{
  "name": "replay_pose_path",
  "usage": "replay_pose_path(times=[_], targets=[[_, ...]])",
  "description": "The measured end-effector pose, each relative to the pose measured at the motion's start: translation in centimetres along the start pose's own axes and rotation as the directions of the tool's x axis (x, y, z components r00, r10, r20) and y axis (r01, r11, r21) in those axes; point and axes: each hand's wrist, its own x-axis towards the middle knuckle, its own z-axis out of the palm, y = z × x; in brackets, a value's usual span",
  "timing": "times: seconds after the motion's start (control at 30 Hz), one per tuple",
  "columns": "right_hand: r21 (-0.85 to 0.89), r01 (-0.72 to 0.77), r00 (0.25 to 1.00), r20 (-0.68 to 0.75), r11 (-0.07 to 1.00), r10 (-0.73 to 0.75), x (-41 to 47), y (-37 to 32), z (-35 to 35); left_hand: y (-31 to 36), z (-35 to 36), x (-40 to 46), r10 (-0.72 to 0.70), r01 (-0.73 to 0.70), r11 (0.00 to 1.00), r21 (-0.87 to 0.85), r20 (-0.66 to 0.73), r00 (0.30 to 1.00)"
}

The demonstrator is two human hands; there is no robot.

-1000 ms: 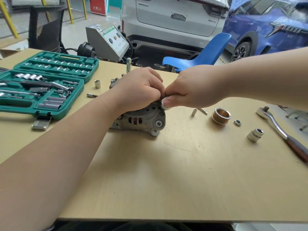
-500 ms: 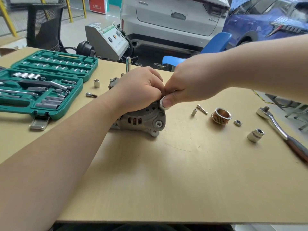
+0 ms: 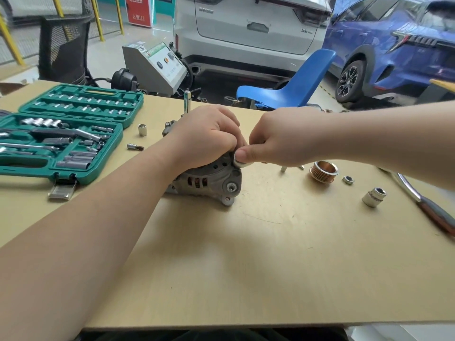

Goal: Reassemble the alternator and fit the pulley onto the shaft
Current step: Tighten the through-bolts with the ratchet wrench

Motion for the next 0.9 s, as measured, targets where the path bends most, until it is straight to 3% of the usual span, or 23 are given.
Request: replay_pose_path(times=[0.07,0.17,0.23,0.27,0.33,0.4,0.47,0.53,0.6,0.67,0.73,0.83,0.9], targets=[[0.102,-0.012,0.999,0.040,0.995,0.008,-0.3,0.0,-0.3,0.1,0.0,0.0,-0.003,0.003,1.000,-0.004,0.008,1.000],[0.085,0.028,0.998,0.045,0.996,-0.032,-0.7,0.4,-1.0,0.3,-0.1,-0.2,0.023,-0.022,0.999,-0.036,0.034,0.999],[0.113,0.059,0.998,0.007,0.992,-0.060,-0.9,1.2,-1.3,0.3,-0.8,-0.4,0.070,-0.064,0.995,-0.082,0.071,0.995],[0.207,0.068,0.997,-0.039,0.976,-0.062,-1.0,1.9,-1.2,0.0,-1.5,-0.5,0.092,-0.085,0.992,-0.097,0.066,0.994],[0.541,0.094,0.986,-0.166,0.836,-0.004,-1.5,3.3,-0.6,-1.0,-3.3,-0.6,0.103,-0.105,0.988,-0.113,-0.016,0.995],[0.793,0.134,0.964,-0.244,0.594,0.108,-2.0,3.7,1.2,-2.7,-5.2,-0.7,0.069,-0.091,0.985,-0.147,-0.150,0.986],[0.888,0.174,0.932,-0.288,0.425,0.221,-2.2,2.8,4.2,-4.5,-5.8,-0.6,-0.034,-0.008,0.982,-0.188,-0.220,0.975],[0.900,0.236,0.828,-0.384,0.367,0.409,-1.6,0.9,7.7,-6.2,-5.0,-0.7,-0.177,0.113,0.952,-0.283,-0.209,0.962],[0.922,0.260,0.668,-0.386,0.286,0.636,-1.1,-1.1,10.4,-7.4,-3.3,-1.3,-0.309,0.200,0.841,-0.503,-0.142,0.941],[0.937,0.290,0.592,-0.337,0.197,0.732,-0.7,-2.3,12.3,-7.7,-1.8,-2.0,-0.399,0.257,0.638,-0.726,-0.027,0.916],[0.932,0.313,0.593,-0.343,0.184,0.729,-0.8,-3.2,13.3,-7.7,-0.9,-2.4,-0.425,0.286,0.427,-0.858,0.088,0.901],[0.893,0.395,0.635,-0.434,0.214,0.639,-1.7,-4.6,13.7,-8.0,-0.3,-2.5,-0.366,0.241,0.318,-0.917,0.116,0.923],[0.843,0.427,0.649,-0.538,0.327,0.538,-2.2,-5.2,13.9,-8.0,0.2,-2.5,-0.359,0.221,0.258,-0.940,0.119,0.926]])
